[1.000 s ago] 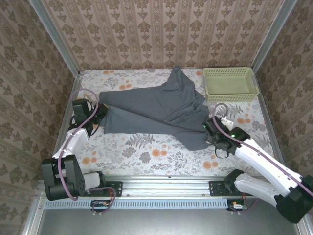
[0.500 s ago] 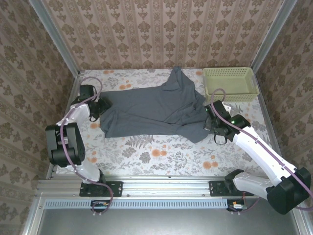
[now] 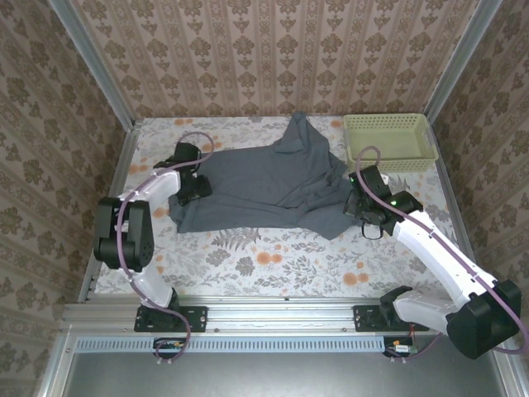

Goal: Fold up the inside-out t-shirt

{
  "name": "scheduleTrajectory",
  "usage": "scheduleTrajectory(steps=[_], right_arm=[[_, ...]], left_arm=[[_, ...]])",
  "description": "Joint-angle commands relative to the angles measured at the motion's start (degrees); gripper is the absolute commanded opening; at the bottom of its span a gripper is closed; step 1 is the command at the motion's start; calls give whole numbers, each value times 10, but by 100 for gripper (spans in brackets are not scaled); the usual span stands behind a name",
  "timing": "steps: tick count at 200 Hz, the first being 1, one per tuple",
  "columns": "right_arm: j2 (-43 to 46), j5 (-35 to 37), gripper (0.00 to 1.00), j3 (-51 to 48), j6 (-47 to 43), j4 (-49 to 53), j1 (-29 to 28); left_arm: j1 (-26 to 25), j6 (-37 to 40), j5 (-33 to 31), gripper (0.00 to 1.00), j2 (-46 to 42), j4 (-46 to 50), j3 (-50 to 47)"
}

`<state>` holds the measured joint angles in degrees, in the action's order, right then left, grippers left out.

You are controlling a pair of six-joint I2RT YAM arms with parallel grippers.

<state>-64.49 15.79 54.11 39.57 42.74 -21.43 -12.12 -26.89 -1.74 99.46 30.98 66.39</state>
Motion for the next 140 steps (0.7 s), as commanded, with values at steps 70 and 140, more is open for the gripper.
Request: scheduleTrajectory(steps=[70,140], right_arm=[[26,-5,0,-11,-19,8,26],[47,11,0,35,-42,46,40]], left_arm=[[10,6,-74,21,45,45,43],[31,-11,-22,0,-32,24,12]])
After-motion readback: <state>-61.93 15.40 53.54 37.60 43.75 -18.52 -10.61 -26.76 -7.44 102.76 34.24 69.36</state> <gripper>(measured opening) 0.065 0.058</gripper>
